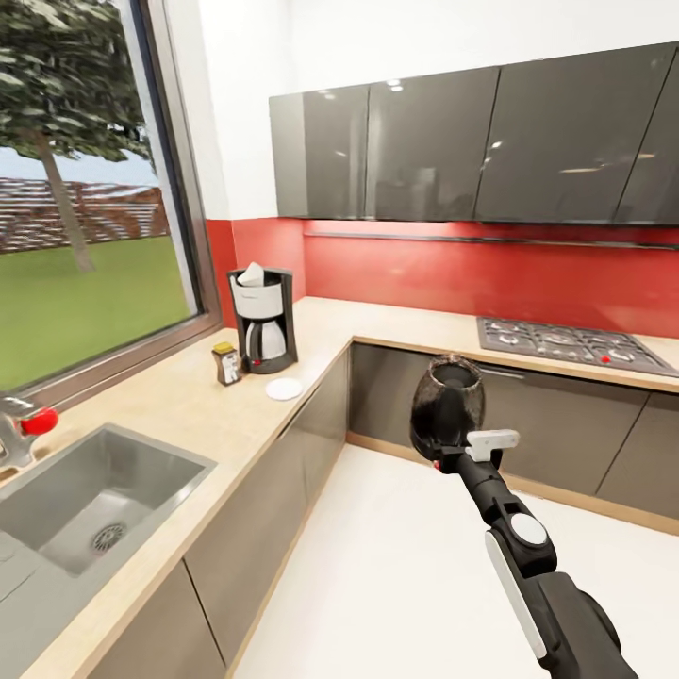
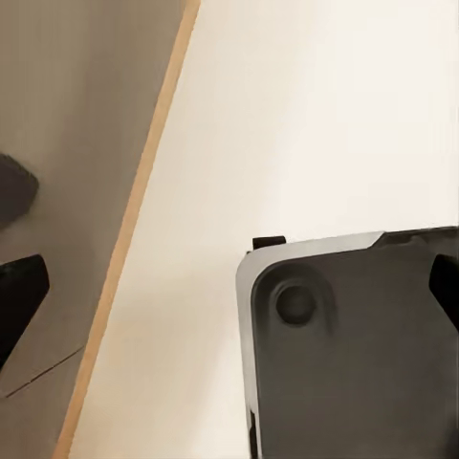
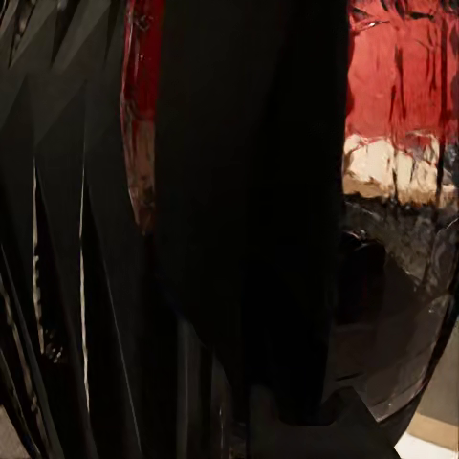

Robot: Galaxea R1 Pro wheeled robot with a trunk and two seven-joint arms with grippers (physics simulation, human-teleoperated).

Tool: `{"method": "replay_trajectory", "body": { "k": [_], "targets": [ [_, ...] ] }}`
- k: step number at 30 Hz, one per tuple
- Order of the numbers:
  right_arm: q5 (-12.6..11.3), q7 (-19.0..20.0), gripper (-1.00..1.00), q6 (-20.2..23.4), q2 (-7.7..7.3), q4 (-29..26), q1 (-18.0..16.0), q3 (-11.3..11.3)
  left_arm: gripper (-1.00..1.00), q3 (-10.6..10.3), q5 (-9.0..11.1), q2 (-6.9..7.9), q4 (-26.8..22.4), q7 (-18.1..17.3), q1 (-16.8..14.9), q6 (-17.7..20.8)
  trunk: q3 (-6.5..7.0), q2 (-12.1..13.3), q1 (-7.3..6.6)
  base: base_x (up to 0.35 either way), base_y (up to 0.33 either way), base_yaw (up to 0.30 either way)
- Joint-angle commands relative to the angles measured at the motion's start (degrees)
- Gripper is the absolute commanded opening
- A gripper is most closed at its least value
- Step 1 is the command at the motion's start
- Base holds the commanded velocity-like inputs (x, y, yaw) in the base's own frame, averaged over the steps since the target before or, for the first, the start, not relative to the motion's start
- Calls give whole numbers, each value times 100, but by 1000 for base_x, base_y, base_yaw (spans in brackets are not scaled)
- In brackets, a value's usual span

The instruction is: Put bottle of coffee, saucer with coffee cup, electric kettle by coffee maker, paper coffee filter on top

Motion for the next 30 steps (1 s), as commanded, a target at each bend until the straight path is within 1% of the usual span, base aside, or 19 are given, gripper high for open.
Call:
{"method": "replay_trajectory", "body": {
  "k": [1, 9, 13, 14, 15, 17, 19, 22, 24, 27, 30],
  "targets": [
    [-29, -23, -100, 29, -5, -11, -5, 11, 100, -48, 50, 4, -12, 15, 1, -8, -10, -11, 7, 321, -103, -2],
    [-29, -23, -100, 29, -2, -11, -5, 11, 100, -59, 14, 5, -37, 9, -2, -26, -10, -11, 7, 291, -150, 0],
    [-29, -23, -100, 29, 3, -11, -5, 11, 100, -100, -8, -1, -167, -6, -80, -137, -10, -11, 7, 281, -168, 0],
    [-29, -23, -100, 29, 3, -11, -5, 11, 100, -111, -52, -35, -180, -16, -211, -179, -10, -11, 7, 280, -168, 0],
    [-29, -23, -100, 29, 3, -11, -5, 11, 100, -113, -151, -55, -183, -12, -276, -186, -10, -11, 7, 277, -171, 0],
    [-29, -23, -100, 29, 4, -11, -5, 11, 100, -107, -361, -74, -186, -1, -351, -185, -10, -11, 7, 247, -197, 0],
    [-29, -23, -100, 29, 4, -11, -5, 11, 100, -103, -460, -86, -188, 4, -383, -185, -10, -11, 7, 209, -226, 0],
    [-29, -25, -100, 29, 4, -14, -5, 11, 100, -101, -498, -92, -303, 6, -399, -187, -10, -11, 7, 193, -240, 0],
    [-29, -30, -100, 31, 4, -18, -5, 8, 100, -103, -507, -71, -429, 6, -402, -185, -10, -11, 7, 188, -248, 0],
    [-29, -31, -100, 28, -1, -16, -5, -6, 100, -98, -509, -41, -471, 6, -403, -186, -10, -11, 7, 187, -250, 0],
    [-21, -26, -100, 26, -25, 134, -5, -19, 100, -86, -510, -21, -475, 7, -414, -177, -10, -11, 7, 186, -251, 0]
  ]
}}
